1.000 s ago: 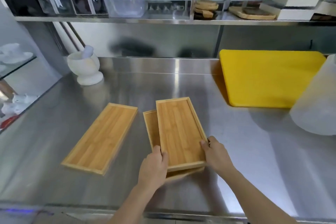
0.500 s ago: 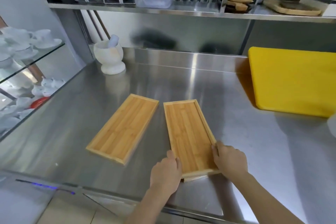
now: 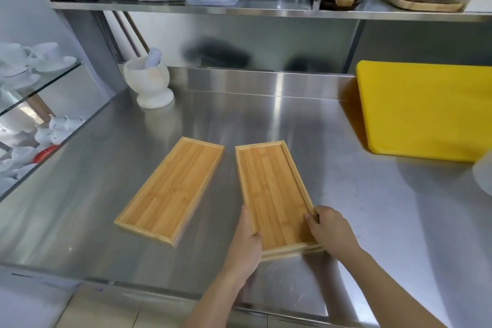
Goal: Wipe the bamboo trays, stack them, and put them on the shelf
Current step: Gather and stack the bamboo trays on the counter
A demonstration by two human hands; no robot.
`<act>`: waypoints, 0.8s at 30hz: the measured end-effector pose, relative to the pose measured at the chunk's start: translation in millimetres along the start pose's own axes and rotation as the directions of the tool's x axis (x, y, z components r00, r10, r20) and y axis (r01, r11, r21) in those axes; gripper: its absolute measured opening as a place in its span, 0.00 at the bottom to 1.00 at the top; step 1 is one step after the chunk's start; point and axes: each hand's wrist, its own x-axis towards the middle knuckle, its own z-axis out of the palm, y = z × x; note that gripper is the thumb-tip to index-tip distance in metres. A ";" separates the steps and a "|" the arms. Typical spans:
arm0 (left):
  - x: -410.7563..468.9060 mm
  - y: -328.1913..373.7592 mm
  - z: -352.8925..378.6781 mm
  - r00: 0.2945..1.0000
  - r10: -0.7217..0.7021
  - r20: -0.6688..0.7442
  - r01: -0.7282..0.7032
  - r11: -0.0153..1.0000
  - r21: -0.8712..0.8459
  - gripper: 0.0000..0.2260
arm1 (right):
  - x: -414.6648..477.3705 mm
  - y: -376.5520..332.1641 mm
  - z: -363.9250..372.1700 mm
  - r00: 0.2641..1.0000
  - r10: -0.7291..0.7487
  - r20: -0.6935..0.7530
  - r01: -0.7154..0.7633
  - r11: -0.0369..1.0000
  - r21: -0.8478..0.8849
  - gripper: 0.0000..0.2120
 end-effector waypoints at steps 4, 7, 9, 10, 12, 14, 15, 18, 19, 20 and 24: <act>14.7 -2.3 -16.1 0.999 -0.024 0.022 0.024 1.000 -0.005 0.24 | -2.1 -5.1 5.8 1.000 0.024 -0.008 -0.023 0.995 0.094 0.18; 28.7 -11.2 -23.2 0.999 -0.050 0.015 0.050 0.999 0.006 0.23 | 3.3 -1.9 2.2 0.999 0.043 0.031 -0.048 0.980 0.192 0.17; 35.7 -10.9 -24.3 0.998 -0.065 0.003 0.065 0.997 -0.031 0.20 | 9.1 -1.0 -2.0 0.996 0.036 0.079 -0.055 0.965 0.256 0.17; 40.8 -8.8 -24.7 0.998 -0.062 -0.006 0.061 0.997 -0.045 0.19 | 13.3 -1.8 -3.7 0.995 0.032 0.094 -0.058 0.958 0.282 0.16; 52.4 0.4 -25.2 0.998 -0.053 -0.025 0.051 0.997 -0.066 0.18 | 23.3 -5.7 -7.0 0.994 0.031 0.108 -0.065 0.940 0.334 0.13; 66.8 12.2 -26.8 0.998 -0.048 -0.047 0.045 0.996 -0.079 0.17 | 36.0 -12.9 -10.1 0.991 0.051 0.120 -0.095 0.915 0.393 0.11; 73.9 18.5 -27.7 0.997 -0.046 -0.056 0.041 0.996 -0.084 0.17 | 43.4 -17.6 -11.5 0.990 0.064 0.129 -0.112 0.905 0.411 0.12; 98.1 30.1 -31.2 0.996 -0.066 -0.064 0.060 0.994 -0.089 0.18 | 66.1 -30.6 -13.7 0.984 0.105 0.143 -0.156 0.894 0.421 0.16; 105.7 33.0 -32.8 0.995 -0.068 -0.066 0.062 0.994 -0.092 0.18 | 73.4 -34.9 -14.7 0.982 0.115 0.147 -0.168 0.888 0.429 0.16; 114.1 34.4 -34.6 0.995 -0.073 -0.069 0.066 0.993 -0.097 0.18 | 80.8 -38.6 -15.5 0.981 0.121 0.152 -0.177 0.881 0.439 0.16; 140.9 40.8 -40.6 0.996 -0.083 -0.043 0.074 0.982 -0.175 0.14 | 104.5 -53.3 -16.5 0.977 0.134 0.166 -0.201 0.840 0.503 0.14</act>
